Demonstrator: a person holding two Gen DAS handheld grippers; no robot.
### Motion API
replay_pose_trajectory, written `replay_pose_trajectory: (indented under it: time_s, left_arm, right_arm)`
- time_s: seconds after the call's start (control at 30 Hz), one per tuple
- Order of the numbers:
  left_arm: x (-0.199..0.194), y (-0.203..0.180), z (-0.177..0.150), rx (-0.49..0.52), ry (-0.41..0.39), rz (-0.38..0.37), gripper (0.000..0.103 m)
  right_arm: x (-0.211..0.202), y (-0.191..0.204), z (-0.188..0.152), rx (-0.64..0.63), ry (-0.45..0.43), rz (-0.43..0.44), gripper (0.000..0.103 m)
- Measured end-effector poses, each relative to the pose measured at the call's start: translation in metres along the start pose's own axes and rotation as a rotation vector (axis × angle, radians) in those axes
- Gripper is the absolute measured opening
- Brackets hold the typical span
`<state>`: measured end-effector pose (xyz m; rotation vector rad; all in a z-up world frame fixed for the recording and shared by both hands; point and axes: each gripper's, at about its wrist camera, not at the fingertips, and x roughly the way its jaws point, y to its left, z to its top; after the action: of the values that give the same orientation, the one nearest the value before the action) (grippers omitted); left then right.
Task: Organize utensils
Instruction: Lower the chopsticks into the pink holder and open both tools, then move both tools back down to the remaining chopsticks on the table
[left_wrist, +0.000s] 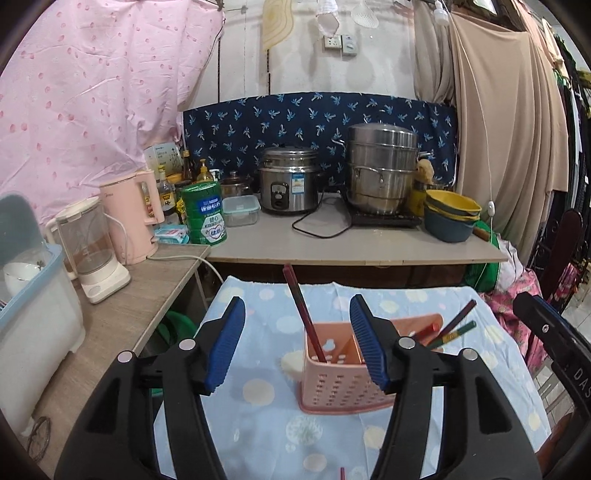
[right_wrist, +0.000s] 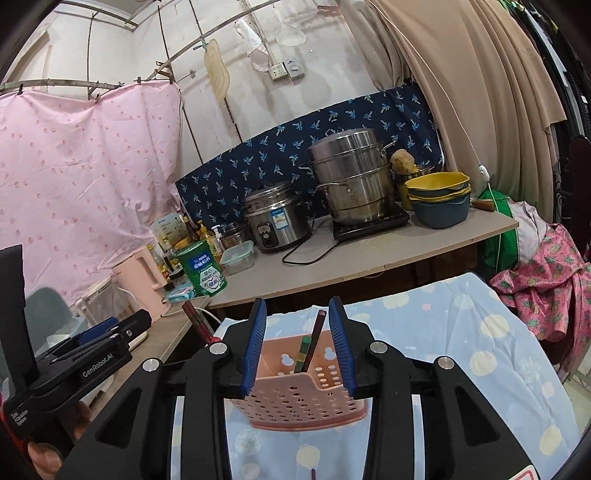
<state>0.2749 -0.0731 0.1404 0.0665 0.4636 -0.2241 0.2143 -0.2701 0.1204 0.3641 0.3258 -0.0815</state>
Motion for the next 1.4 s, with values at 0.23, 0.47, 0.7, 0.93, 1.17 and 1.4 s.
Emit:
replay_pose_trajectory:
  time_s: [0.23,0.47,0.7,0.93,1.17,1.4]
  left_arm:
    - [-0.02,-0.003,-0.016,0.009,0.033,-0.003,0.056]
    - [-0.043,-0.003,-0.036,0.011,0.059,-0.011,0.056]
    - [-0.061,-0.003,-0.06,0.006,0.098,-0.03,0.056]
    - [-0.075,-0.004,-0.09,0.007,0.151,-0.047,0.056]
    - [-0.084,-0.005,-0.128,0.017,0.211,-0.063,0.056]
    - [-0.092,-0.003,-0.157,0.005,0.244,-0.064,0.056]
  right_arm:
    - [-0.025,0.004,-0.015,-0.008,0.007,-0.002,0.035]
    - [-0.052,0.008,-0.037,-0.028,0.024,-0.012,0.035]
    - [-0.074,0.01,-0.055,-0.04,0.047,-0.023,0.035]
    - [-0.093,0.009,-0.083,-0.025,0.093,-0.023,0.035]
    - [-0.108,0.002,-0.118,0.009,0.16,-0.029,0.036]
    - [-0.119,-0.009,-0.144,0.032,0.213,-0.05,0.036]
